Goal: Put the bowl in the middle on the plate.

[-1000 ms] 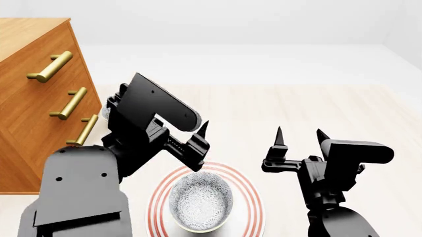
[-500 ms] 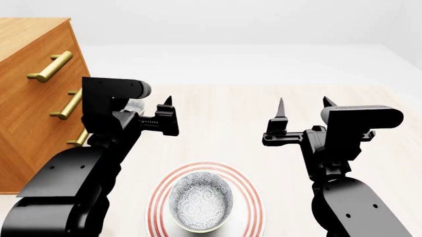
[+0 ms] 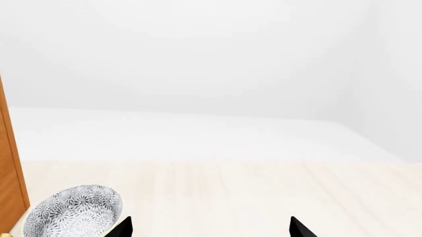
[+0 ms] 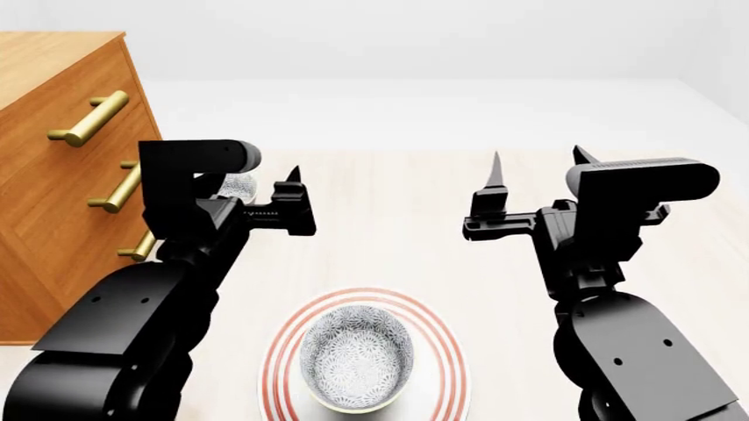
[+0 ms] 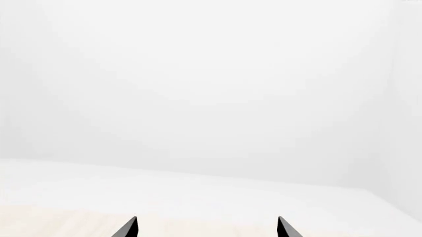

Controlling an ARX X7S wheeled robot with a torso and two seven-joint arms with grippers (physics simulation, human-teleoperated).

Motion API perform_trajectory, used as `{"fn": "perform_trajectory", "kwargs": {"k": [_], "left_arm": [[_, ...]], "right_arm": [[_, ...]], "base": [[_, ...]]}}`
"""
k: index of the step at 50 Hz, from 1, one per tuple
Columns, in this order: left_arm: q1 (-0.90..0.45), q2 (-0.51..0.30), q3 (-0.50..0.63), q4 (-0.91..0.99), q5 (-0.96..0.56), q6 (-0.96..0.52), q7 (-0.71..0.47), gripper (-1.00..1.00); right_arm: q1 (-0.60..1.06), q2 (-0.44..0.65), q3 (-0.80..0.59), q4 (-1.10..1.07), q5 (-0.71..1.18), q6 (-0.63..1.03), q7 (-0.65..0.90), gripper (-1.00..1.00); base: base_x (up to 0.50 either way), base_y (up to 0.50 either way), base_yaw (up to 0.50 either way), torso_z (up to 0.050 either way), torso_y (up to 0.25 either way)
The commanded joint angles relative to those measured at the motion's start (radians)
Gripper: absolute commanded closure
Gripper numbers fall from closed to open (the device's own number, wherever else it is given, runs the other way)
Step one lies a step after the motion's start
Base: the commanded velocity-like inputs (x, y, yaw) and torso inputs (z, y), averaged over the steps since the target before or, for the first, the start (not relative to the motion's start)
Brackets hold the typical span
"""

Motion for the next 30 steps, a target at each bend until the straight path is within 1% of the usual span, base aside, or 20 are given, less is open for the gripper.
{"fn": "perform_trajectory", "kwargs": {"k": [1, 17, 25, 26, 30], "left_arm": [[-0.006, -0.006, 0.004, -0.003, -0.038, 0.003, -0.03, -1.0], [-0.022, -0.019, 0.01, 0.0, -0.077, 0.006, -0.062, -1.0], [-0.194, -0.016, -0.003, 0.054, -0.105, -0.077, -0.1, -1.0], [-0.221, -0.012, -0.012, 0.066, -0.116, -0.107, -0.103, -1.0], [-0.261, -0.011, -0.022, 0.099, -0.136, -0.142, -0.114, -1.0]], "right_arm": [[0.011, 0.003, -0.009, 0.012, 0.003, -0.006, -0.007, -1.0], [0.029, 0.008, -0.014, 0.0, 0.012, 0.01, -0.004, -1.0], [0.196, 0.035, -0.026, -0.122, 0.039, 0.173, 0.014, -1.0], [0.222, 0.037, -0.032, -0.136, 0.043, 0.197, 0.016, -1.0], [0.281, 0.038, -0.042, -0.163, 0.054, 0.249, 0.019, -1.0]], "base": [[0.0, 0.0, 0.0, 0.0, 0.0], [0.0, 0.0, 0.0, 0.0, 0.0], [0.0, 0.0, 0.0, 0.0, 0.0], [0.0, 0.0, 0.0, 0.0, 0.0], [0.0, 0.0, 0.0, 0.0, 0.0]]}}
